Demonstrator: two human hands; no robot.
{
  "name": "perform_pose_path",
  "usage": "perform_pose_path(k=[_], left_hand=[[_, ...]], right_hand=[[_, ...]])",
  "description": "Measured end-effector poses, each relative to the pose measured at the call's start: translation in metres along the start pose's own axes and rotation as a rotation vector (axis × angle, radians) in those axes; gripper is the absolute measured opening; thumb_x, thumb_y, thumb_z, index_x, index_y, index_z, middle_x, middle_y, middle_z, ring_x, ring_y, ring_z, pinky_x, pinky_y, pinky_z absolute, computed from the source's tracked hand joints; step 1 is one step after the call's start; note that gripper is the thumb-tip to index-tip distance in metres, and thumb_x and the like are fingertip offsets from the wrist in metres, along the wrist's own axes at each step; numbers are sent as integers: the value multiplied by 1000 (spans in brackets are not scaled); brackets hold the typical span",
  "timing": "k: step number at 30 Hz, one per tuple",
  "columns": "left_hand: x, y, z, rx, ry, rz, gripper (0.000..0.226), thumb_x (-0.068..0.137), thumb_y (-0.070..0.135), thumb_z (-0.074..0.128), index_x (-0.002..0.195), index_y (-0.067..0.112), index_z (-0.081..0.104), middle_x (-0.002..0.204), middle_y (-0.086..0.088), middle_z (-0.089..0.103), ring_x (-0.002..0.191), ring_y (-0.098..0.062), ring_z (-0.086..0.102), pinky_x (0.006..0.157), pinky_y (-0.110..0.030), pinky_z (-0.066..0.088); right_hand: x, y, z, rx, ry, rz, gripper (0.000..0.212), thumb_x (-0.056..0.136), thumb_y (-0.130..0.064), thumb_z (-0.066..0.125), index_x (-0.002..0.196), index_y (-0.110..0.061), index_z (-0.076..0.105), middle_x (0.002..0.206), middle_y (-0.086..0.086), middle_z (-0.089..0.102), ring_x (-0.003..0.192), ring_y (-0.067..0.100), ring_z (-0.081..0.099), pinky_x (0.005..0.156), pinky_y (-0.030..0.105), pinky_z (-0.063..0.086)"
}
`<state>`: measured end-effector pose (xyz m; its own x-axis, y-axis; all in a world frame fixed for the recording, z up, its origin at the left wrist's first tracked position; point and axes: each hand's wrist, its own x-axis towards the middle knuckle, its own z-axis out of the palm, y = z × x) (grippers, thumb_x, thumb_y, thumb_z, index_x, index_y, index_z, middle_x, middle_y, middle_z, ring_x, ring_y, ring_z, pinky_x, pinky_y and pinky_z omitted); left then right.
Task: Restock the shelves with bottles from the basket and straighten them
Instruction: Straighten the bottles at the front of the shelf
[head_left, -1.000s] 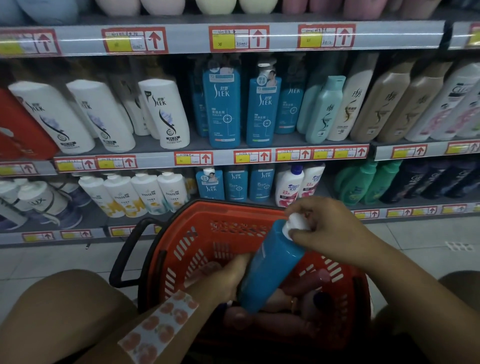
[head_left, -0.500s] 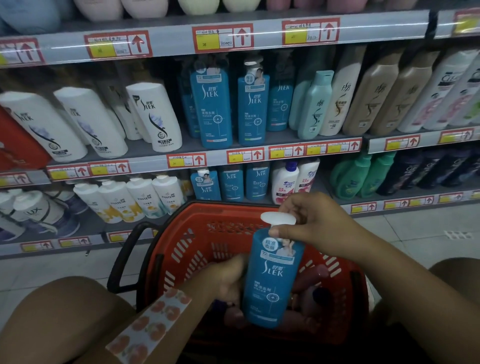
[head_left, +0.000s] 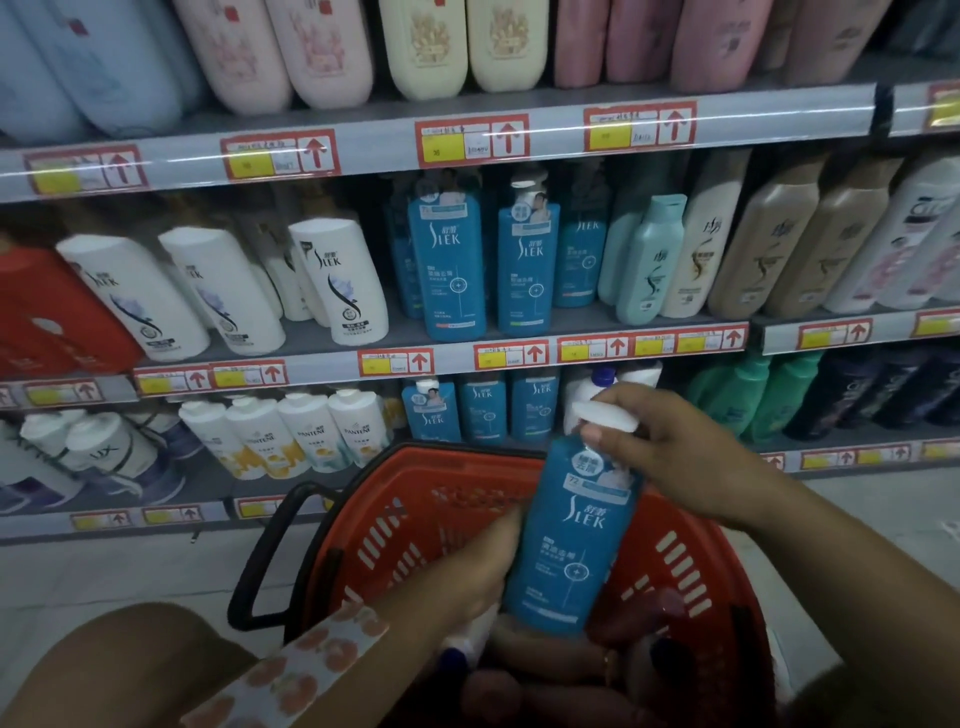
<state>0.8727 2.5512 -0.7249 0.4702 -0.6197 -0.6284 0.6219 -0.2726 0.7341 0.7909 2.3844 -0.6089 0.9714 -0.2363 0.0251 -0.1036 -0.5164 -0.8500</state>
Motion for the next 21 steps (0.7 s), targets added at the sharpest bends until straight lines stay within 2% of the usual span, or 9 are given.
perform_pose_path(k=[1,4,6,9,11,13,16,20,21], left_hand=[[7,9,0,2,22,35,38,100,46,49,101,16,73,100,-8,78,94,-23,73,99,-43,54],[27,45,4,6,72,97,37,105,40,41,92,18,68,75,2,77,66,-10,72,70,-26,56],[40,69,8,32,140,101,38,105,43,41,95,16,66,75,1,74,65,-14,70,60,-24,52],[57,101,14,84,219,136,40,104,46,43,111,15,67,105,-5,71,88,-21,65,77,-29,51],[71,118,17,130,222,176,42,102,50,43,116,19,67,121,-4,67,106,-24,62,98,-37,50],[78,132,20,152,235,221,39,100,50,44,114,22,68,131,-4,64,119,-26,59,110,-46,43],[103,139,20,164,220,267,33,101,49,43,101,29,69,131,-5,67,117,-23,62,109,-47,45],[120,132,21,140,89,169,39,101,53,43,120,28,66,118,0,73,107,-22,69,91,-45,57],[125,130,20,116,61,126,42,99,55,46,124,26,65,119,-2,73,107,-24,69,84,-46,60]], right_hand=[[8,-4,-6,-9,22,-16,16,93,-38,66,101,-24,65,87,2,69,79,18,68,70,36,53],[30,-19,-23,-32,92,-70,14,93,-34,67,104,-25,65,89,2,70,81,16,67,69,30,53],[44,-25,-33,-63,108,-90,16,93,-35,67,106,-25,64,92,2,71,83,14,67,71,31,54],[63,-26,-46,-108,139,-128,17,94,-33,67,108,-25,63,95,-2,69,85,10,66,75,34,55],[72,-22,-51,-118,185,-149,16,94,-32,68,108,-28,62,97,-5,67,87,8,64,75,32,54],[79,-17,-53,-126,215,-157,17,94,-32,68,108,-31,60,100,-9,65,92,7,61,76,29,52],[89,-3,-53,-137,213,-158,20,93,-30,70,110,-29,59,102,-10,63,94,12,60,77,33,51],[103,20,-47,-198,144,-156,21,91,-27,73,107,-29,59,99,-10,63,89,7,58,68,17,45],[107,26,-45,-225,120,-153,22,91,-27,74,108,-28,60,99,-8,64,88,9,59,69,17,46]])
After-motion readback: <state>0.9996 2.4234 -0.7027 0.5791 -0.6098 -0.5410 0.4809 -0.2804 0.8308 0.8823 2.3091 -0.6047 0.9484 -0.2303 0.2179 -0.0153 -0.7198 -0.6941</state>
